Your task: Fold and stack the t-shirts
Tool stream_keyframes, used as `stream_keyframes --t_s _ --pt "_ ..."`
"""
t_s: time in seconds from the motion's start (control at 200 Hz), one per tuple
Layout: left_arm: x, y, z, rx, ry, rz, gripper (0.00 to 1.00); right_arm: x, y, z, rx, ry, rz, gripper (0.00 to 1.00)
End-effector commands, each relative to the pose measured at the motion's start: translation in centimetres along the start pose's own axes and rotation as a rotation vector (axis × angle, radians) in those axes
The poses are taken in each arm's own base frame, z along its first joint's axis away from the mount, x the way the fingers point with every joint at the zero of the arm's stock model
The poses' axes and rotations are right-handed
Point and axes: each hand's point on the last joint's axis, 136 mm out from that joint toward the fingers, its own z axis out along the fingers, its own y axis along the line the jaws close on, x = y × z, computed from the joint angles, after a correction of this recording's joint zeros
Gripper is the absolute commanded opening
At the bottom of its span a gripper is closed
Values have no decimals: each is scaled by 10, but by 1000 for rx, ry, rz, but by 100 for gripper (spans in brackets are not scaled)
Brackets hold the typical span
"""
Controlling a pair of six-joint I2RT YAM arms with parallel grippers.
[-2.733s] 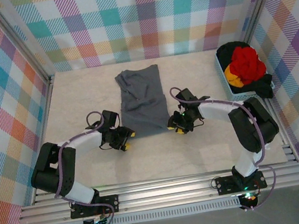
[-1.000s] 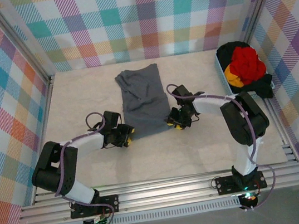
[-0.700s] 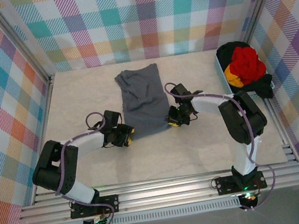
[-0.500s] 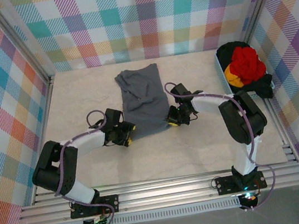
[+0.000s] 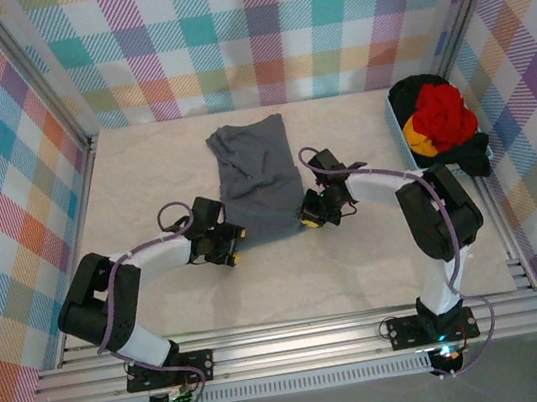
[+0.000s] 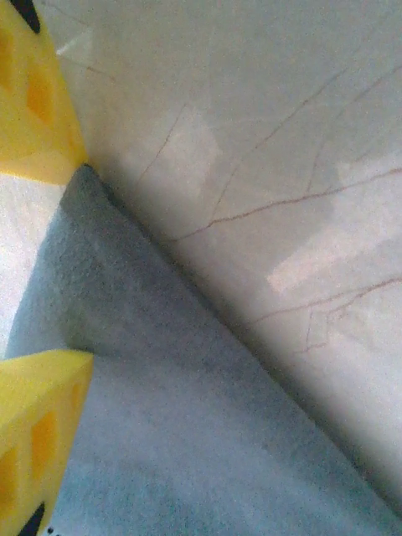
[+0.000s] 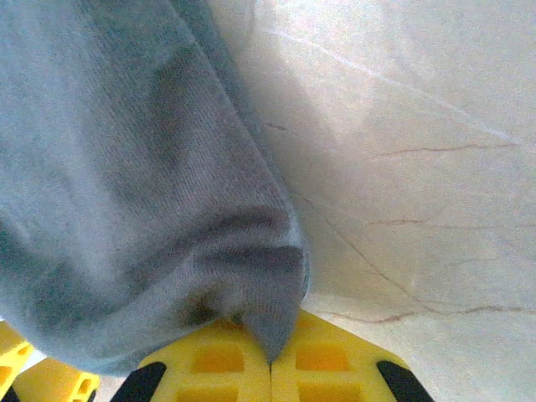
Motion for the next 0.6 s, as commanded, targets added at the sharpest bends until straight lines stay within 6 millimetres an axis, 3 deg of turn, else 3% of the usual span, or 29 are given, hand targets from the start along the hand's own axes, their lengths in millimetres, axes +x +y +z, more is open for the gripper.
stream_keyframes --t_s 0.0,0.18,0.225,0.3,0.385,0.595 --pt "-20 -8 5 2 -80 40 45 11 4 -8 -18 20 4 0" --pt "-38 -36 -3 103 -138 113 19 10 9 -9 -47 15 -6 0" --pt "-39 -44 -6 138 -139 126 0 10 14 -12 -66 11 -19 0" --pt "-39 -59 -18 199 -148 153 0 10 25 -21 -97 -2 -43 0" --pt "-41 -77 -45 265 -169 182 0 6 39 -40 -121 -30 -73 0" --pt "-44 -164 -145 472 -208 285 0 -35 101 -117 -238 -138 -109 0"
